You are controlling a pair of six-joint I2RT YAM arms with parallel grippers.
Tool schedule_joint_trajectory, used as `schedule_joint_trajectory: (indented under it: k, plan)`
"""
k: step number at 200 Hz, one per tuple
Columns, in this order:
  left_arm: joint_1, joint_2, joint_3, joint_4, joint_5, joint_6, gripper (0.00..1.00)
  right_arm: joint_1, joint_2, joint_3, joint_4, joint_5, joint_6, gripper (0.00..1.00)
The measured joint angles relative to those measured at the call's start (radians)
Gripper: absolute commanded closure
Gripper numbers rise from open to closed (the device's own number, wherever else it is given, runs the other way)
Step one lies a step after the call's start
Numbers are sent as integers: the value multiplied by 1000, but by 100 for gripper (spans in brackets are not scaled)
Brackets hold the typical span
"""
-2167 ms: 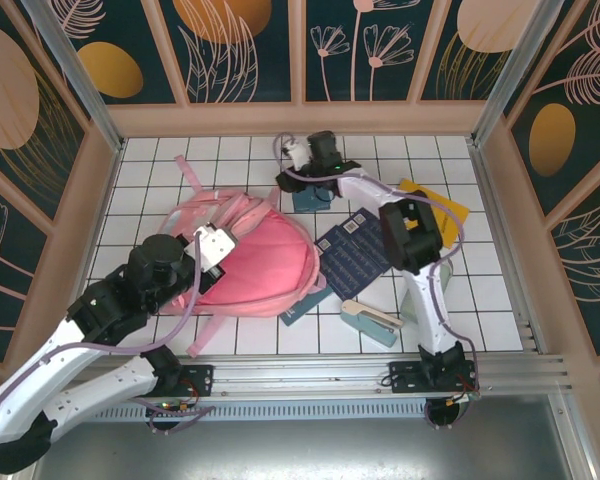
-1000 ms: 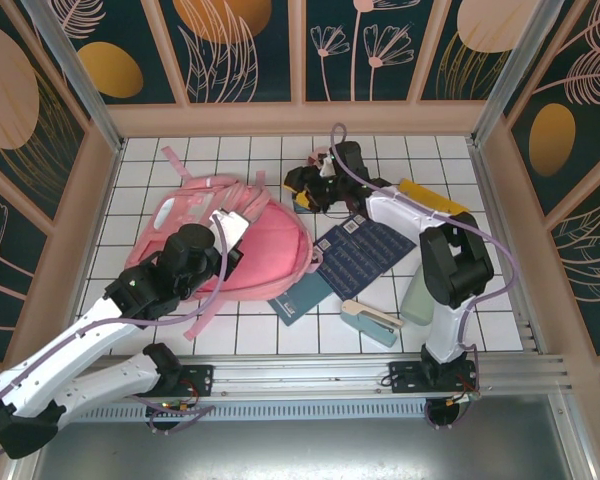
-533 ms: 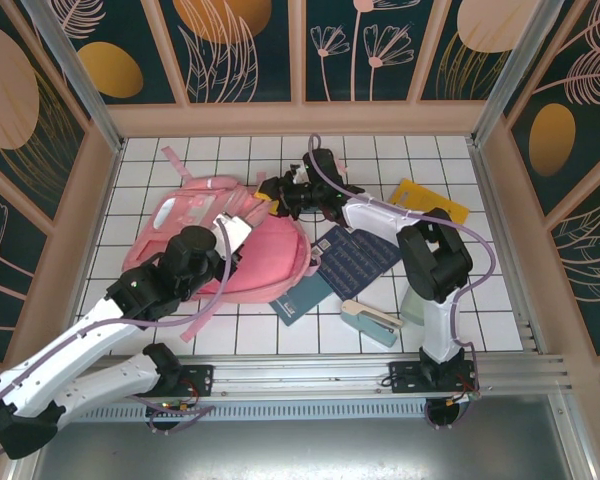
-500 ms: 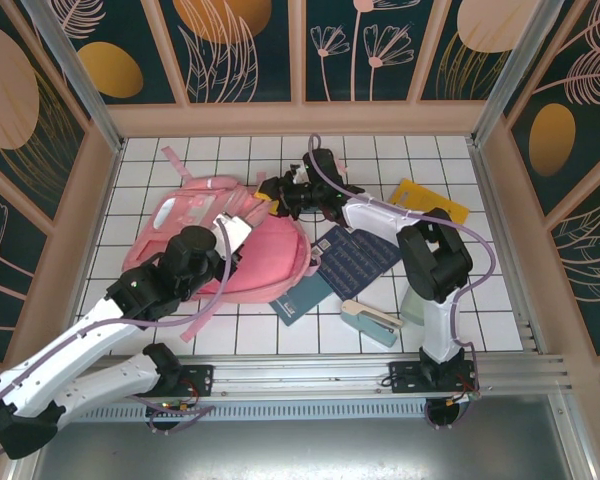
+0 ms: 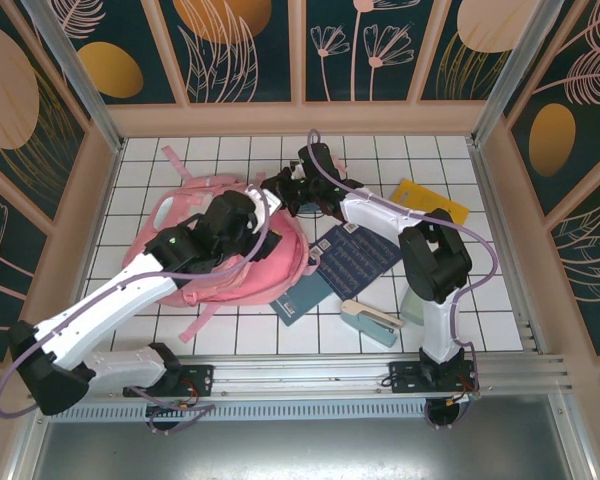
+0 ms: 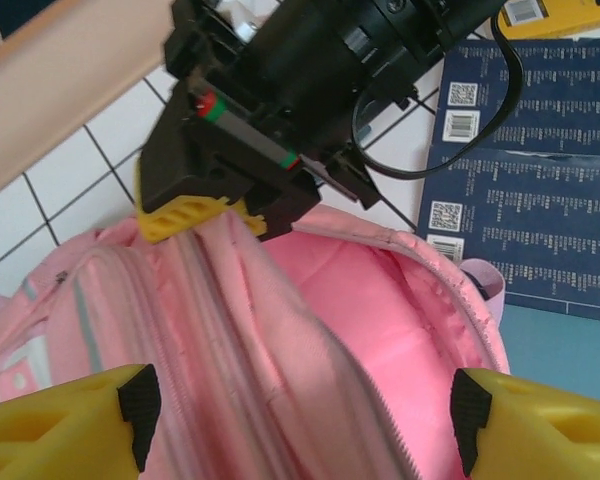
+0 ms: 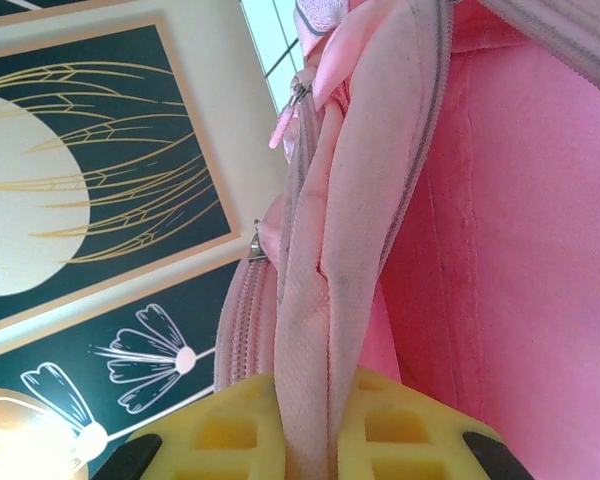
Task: Pack the student bag
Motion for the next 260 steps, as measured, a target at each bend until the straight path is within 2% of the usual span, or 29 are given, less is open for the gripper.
schedule_joint_trajectory:
  k: [50,63,86,98,118,133,148,160,172,190,221,260]
  plan:
    - [0,141,29,-35,-48,-49,28,0,-3,1,-27,13,-8,90]
    - [0,154,32,-45,-68,-55,33,2,-8,1,-27,16,-8,90]
    - [0,170,38,-49,-98,-71,55,4,-16,1,-33,25,-16,90]
    - [0,172,38,-49,-111,-77,72,5,-19,1,-42,31,-23,89]
    - [7,171,38,-52,-117,-86,100,5,-26,1,-54,39,-26,79]
    - [16,171,38,-53,-105,-79,100,6,-29,1,-59,49,-37,70]
    - [24,171,39,-52,-80,-82,100,6,-40,1,-70,65,-69,54]
    - [37,169,38,-50,-54,-82,100,6,-54,3,-93,98,-106,31]
    - [64,159,34,-44,-18,-82,100,6,-79,3,-120,149,-164,20]
    - [115,127,10,-14,41,-88,100,3,-141,-15,-141,238,-266,15]
    - [190,64,-40,42,87,-124,100,-26,-310,-126,-146,375,-431,16]
    - [291,47,-51,109,99,-200,100,-101,-412,-231,-201,451,-614,25]
